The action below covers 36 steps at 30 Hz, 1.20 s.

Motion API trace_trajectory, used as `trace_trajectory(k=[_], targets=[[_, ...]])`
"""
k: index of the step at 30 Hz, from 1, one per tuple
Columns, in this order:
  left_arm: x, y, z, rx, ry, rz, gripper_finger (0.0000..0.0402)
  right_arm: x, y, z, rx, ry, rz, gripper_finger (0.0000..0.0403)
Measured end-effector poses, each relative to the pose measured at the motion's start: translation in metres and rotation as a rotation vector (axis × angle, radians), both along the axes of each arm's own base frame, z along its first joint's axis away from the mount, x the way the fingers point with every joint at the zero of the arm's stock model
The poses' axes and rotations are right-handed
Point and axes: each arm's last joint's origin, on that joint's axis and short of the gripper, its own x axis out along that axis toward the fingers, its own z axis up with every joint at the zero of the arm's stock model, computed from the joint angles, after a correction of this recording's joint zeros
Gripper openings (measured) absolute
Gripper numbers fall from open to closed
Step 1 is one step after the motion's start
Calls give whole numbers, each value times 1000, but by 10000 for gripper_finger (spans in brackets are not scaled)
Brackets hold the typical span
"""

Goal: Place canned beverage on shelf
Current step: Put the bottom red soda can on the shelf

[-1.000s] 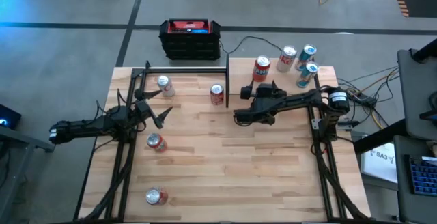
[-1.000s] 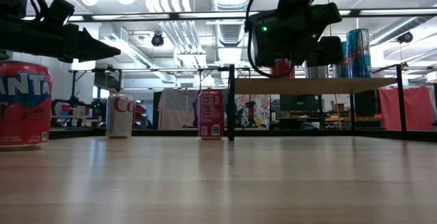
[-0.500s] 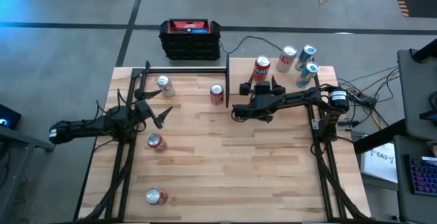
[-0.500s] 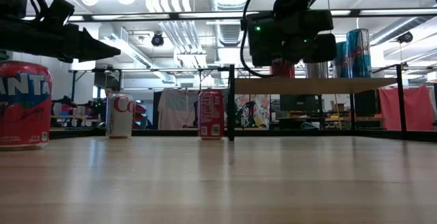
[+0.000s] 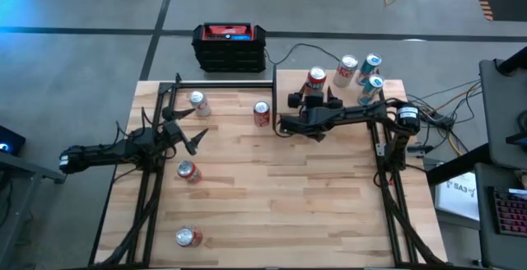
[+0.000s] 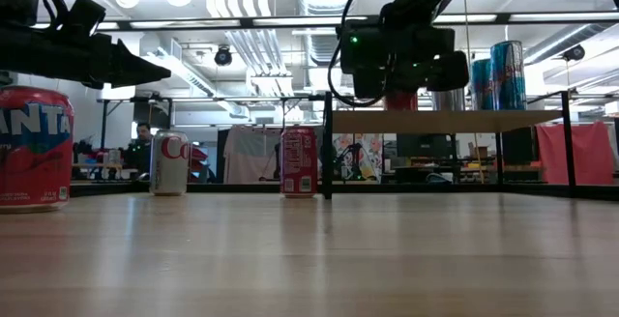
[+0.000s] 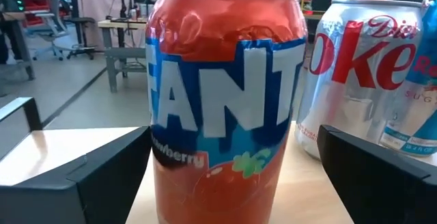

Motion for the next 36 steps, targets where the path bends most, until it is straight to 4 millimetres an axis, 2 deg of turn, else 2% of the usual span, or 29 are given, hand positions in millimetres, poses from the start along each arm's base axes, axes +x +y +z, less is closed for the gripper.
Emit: trace_trajectory(k=[6,23,36], targets=[[0,0,0,0,0,1,399,3,-11,1,3,9,-22,400],[0,0,0,0,0,1,399,5,-26,3,23,-4,-44,400],[0,0,0,0,0,1,399,9,-28,5,25,15,-39,399]])
